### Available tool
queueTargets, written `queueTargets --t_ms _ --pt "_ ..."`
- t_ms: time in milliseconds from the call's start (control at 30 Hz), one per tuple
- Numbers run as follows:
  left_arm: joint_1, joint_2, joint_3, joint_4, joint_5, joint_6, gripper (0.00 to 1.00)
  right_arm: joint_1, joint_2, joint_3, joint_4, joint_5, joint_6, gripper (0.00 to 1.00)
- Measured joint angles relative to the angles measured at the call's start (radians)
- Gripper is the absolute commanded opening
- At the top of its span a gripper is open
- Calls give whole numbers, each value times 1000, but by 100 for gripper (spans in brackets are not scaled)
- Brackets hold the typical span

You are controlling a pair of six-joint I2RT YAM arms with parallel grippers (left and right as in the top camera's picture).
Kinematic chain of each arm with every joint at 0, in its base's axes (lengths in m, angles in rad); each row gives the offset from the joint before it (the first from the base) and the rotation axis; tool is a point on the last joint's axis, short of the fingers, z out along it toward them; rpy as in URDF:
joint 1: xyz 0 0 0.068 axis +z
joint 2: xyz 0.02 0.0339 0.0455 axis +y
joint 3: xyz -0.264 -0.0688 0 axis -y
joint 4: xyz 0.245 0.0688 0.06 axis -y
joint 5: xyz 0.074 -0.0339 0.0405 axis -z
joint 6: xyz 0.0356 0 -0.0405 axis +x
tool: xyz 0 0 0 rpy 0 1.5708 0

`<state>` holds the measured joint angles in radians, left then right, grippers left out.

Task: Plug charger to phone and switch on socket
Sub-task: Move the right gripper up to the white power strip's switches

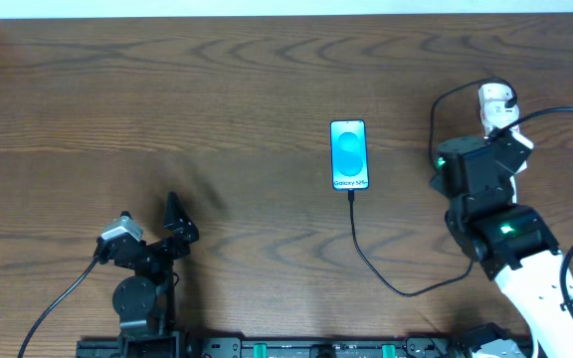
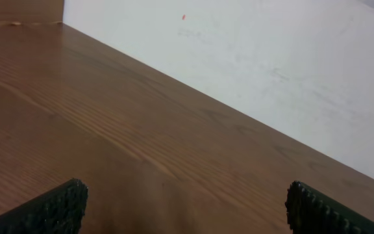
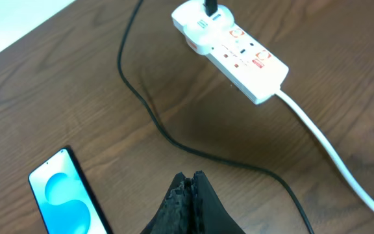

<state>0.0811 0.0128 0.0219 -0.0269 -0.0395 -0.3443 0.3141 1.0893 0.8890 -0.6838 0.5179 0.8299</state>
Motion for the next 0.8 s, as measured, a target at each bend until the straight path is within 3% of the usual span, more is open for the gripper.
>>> queueTargets --t_ms 367,667,800 --pt "-1 0 0 0 0 0 98 -137 0 16 -64 -143 0 1" --pt "-1 0 0 0 0 0 98 -266 1 234 -437 -190 -14 1" --pt "-1 0 0 0 0 0 98 -340 0 293 -515 -217 -18 1"
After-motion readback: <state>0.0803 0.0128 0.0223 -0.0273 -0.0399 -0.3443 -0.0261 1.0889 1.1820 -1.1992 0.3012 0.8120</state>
